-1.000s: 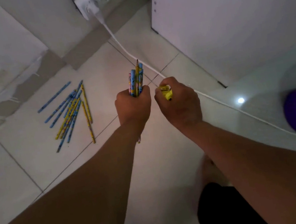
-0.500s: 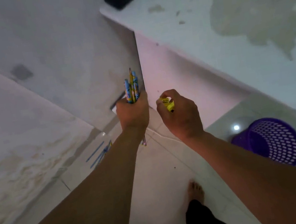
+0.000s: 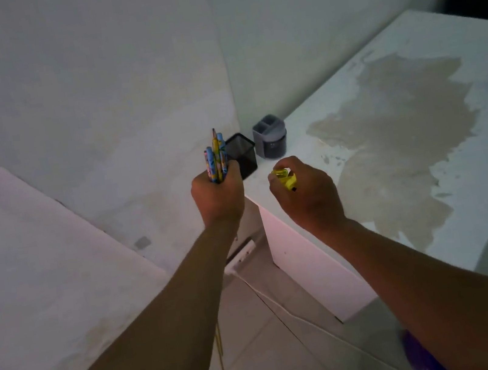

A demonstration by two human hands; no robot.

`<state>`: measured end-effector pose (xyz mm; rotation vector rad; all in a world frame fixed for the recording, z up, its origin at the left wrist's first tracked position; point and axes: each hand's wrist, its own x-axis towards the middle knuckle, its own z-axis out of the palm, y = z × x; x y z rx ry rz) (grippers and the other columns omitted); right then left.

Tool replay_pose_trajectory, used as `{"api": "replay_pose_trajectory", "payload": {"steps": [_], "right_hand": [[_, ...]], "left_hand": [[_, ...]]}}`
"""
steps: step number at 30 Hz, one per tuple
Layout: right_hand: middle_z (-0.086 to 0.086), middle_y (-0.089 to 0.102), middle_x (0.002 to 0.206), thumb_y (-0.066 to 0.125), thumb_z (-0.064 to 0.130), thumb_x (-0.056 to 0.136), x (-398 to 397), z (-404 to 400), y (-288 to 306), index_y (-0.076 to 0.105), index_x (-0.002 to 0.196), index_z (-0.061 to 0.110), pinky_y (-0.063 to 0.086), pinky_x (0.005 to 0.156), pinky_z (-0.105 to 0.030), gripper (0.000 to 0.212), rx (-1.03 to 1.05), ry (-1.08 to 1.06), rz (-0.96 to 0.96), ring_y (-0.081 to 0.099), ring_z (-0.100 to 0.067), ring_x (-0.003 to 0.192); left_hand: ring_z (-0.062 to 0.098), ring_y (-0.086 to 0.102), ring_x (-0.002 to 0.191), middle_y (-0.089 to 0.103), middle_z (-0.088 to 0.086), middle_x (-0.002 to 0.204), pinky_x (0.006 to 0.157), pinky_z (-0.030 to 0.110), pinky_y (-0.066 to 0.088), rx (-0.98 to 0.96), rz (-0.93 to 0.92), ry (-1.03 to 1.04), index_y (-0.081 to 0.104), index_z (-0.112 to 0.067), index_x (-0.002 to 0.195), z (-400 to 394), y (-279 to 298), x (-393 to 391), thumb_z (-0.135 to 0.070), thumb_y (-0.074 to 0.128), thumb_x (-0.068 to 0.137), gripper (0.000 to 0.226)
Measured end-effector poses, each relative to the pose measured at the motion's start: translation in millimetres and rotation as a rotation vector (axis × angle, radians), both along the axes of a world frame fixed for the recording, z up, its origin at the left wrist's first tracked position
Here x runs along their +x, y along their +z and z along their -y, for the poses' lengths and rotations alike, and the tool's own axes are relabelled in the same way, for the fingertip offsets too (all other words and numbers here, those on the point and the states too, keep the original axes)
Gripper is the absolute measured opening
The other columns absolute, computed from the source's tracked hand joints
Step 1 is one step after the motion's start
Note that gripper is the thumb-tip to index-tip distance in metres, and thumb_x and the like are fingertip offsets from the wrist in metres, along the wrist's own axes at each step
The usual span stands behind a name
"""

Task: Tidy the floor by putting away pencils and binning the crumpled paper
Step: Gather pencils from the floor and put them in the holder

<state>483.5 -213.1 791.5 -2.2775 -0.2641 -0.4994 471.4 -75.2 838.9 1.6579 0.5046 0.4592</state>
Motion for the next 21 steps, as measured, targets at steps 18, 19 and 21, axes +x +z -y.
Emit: {"api": "replay_pose_trajectory", "payload": {"steps": [18, 19, 21], "right_hand": [[-0.005, 0.069, 0.094, 0.05, 0.042, 0.096, 164, -25, 7, 0.057, 0.106, 0.024, 0.059, 0.07, -0.033, 0.022, -0.202, 0.113, -0.186, 0.068, -0.025, 0.081], [-0.005, 0.068, 0.096, 0.052, 0.039, 0.096, 172, -25, 5, 0.057, 0.108, 0.022, 0.056, 0.068, -0.028, 0.022, -0.237, 0.136, -0.175, 0.068, -0.023, 0.081], [-0.005, 0.066, 0.101, 0.054, 0.036, 0.096, 190, -24, 3, 0.058, 0.109, 0.019, 0.051, 0.066, -0.025, 0.022, -0.273, 0.19, -0.168, 0.066, -0.02, 0.083]], "left_hand": [[0.019, 0.029, 0.051, 0.029, 0.002, 0.053, 0.047, 0.032, 0.026, -0.172, 0.229, 0.136, 0.03, -0.024, 0.052, -19, 28, 193, -0.016, 0.055, 0.076, 0.036], [0.02, 0.03, 0.051, 0.029, 0.001, 0.052, 0.047, 0.034, 0.027, -0.173, 0.235, 0.142, 0.031, -0.026, 0.05, -18, 24, 205, -0.016, 0.055, 0.077, 0.038], [0.018, 0.032, 0.049, 0.03, -0.003, 0.05, 0.046, 0.032, 0.028, -0.171, 0.23, 0.154, 0.032, -0.027, 0.049, -17, 14, 224, -0.014, 0.056, 0.079, 0.04]]}}
